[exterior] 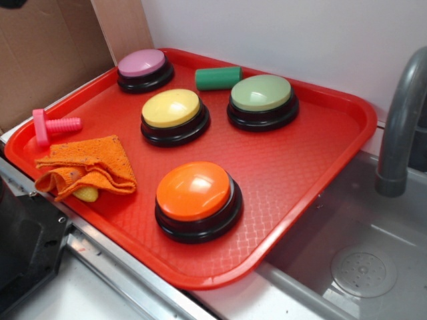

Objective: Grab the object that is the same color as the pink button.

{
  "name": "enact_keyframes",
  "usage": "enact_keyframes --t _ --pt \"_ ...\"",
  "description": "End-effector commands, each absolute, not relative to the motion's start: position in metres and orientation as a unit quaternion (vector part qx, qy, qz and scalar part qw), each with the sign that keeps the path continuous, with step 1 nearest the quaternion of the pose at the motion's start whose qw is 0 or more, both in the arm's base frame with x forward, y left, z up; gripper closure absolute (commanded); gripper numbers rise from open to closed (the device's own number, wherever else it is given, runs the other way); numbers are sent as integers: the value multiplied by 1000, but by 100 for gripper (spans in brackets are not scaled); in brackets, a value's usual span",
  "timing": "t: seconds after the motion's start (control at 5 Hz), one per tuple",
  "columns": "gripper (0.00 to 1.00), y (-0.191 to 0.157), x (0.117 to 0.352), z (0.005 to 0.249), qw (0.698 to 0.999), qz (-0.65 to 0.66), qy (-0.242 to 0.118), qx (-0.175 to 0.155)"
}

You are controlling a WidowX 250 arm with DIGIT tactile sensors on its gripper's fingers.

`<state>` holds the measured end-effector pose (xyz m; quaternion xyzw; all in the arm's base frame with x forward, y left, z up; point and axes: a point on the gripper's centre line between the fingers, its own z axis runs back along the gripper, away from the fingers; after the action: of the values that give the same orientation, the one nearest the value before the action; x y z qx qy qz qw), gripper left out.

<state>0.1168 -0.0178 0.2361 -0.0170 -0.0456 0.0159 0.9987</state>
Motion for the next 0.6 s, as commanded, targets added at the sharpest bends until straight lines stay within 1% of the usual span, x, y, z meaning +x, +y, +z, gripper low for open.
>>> enact_keyframes --t 0.0,0.2,0.4 --pt "0 -18 117 236 999 16 -46 -17" --pt "0 1 123 218 999 -14 -41 -32" --pt "0 22 133 195 997 -68 -23 -28"
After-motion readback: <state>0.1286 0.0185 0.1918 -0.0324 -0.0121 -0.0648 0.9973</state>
